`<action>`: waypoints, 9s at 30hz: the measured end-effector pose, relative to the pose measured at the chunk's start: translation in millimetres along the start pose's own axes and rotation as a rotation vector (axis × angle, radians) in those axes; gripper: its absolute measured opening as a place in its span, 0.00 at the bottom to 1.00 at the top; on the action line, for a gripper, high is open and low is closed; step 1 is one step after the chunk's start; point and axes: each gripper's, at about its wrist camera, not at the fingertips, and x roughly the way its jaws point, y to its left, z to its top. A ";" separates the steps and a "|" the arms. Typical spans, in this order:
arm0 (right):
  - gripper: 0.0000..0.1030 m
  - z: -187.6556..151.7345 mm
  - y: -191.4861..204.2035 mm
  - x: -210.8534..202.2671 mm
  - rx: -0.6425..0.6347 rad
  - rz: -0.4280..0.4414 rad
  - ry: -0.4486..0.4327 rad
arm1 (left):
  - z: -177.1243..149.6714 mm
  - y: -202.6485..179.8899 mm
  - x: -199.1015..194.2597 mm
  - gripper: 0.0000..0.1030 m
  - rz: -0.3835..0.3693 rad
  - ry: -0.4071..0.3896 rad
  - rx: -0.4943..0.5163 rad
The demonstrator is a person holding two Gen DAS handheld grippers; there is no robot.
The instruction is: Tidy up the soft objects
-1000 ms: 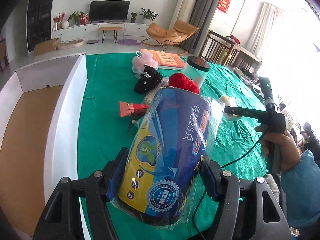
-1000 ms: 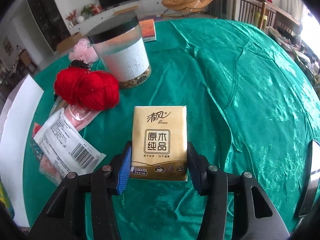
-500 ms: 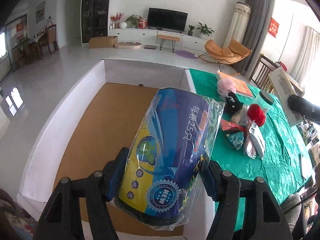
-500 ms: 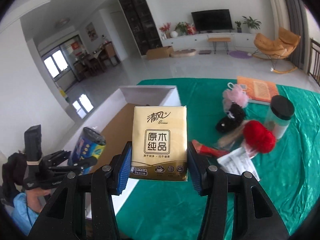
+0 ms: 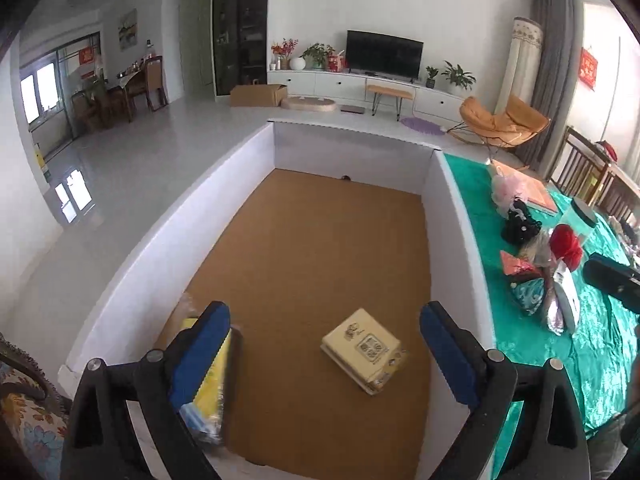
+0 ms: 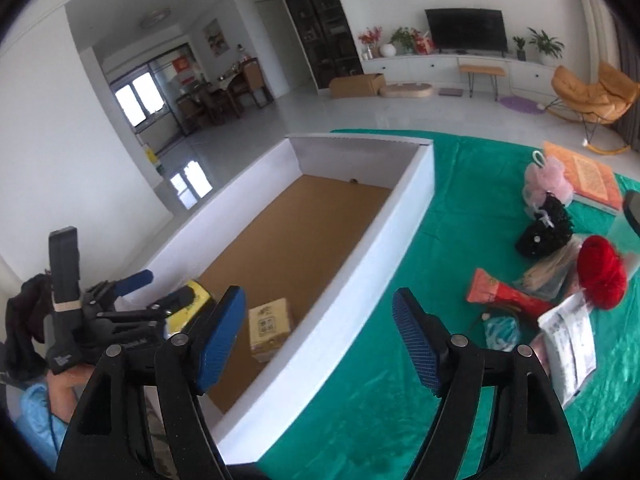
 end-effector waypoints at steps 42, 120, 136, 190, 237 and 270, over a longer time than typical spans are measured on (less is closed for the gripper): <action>0.84 -149.9 -275.8 -63.8 0.377 -0.700 0.061 | -60.0 -253.7 147.7 1.00 -0.165 0.194 0.293; 0.84 -149.4 -275.3 -64.5 0.377 -0.696 0.064 | -59.8 -253.7 148.1 1.00 -0.165 0.193 0.293; 0.84 -149.4 -275.4 -64.5 0.377 -0.696 0.064 | -59.9 -253.7 148.1 1.00 -0.164 0.193 0.293; 0.76 -72.5 -357.7 -72.5 0.434 -0.404 -0.066 | -59.9 -254.4 148.6 1.00 -0.163 0.192 0.293; 0.86 -126.8 -310.4 -57.0 0.362 -0.663 0.075 | -2.3 -242.9 109.7 0.98 -0.359 0.202 0.149; 0.64 -38.5 -398.6 -28.2 0.527 -0.518 0.199 | 127.5 -269.8 236.7 0.13 -0.447 0.253 0.055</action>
